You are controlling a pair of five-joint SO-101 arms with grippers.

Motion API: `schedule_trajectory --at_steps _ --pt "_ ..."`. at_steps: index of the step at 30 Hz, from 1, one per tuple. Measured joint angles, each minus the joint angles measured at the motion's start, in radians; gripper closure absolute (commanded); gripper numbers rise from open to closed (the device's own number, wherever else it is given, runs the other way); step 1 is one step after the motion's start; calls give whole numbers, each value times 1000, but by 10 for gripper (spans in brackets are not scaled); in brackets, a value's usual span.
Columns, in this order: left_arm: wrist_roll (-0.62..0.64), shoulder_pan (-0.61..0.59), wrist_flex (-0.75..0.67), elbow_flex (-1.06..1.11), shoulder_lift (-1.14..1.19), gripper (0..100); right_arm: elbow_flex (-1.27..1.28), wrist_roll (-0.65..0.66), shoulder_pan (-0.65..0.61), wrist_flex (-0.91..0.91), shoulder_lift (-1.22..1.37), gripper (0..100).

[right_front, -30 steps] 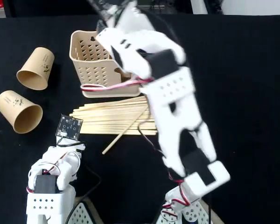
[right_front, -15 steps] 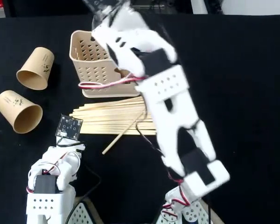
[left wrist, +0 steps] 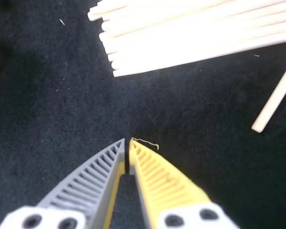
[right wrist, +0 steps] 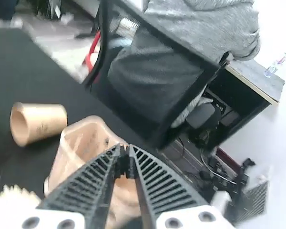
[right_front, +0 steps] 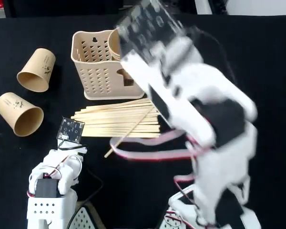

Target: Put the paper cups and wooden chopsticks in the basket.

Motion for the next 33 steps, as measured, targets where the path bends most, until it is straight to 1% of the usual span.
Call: schedule_trajectory --at_steps 4,5,6,10,14,16,18,20,22,24,26,29,33 --pt "0 0 2 0 0 970 0 144 0 264 -114 987" --pt "0 0 9 0 0 970 12 160 3 293 -152 987" --pt "0 0 18 0 0 970 35 169 32 301 -201 987" --pt "0 0 29 0 0 968 244 250 242 305 -428 986" --pt "-5 -11 32 0 0 967 565 296 434 304 -595 986" --pt "-57 -60 32 -23 0 967 740 305 522 296 -681 986" --pt "-135 -133 32 -75 0 968 904 311 605 273 -755 986" --pt "-227 -204 35 -155 -5 967 1065 311 647 229 -812 986" --pt "-255 -278 35 -256 -3 965 1227 311 658 158 -848 986" --pt "-216 -367 14 -356 -8 930 1370 302 664 71 -856 986" --pt "-143 -445 -37 -427 6 877 1498 272 667 -34 -858 986" --pt "-23 -466 -107 -479 75 825 1649 216 669 -189 -859 986" --pt "166 -457 -236 -523 250 769 1830 123 669 -399 -861 986"
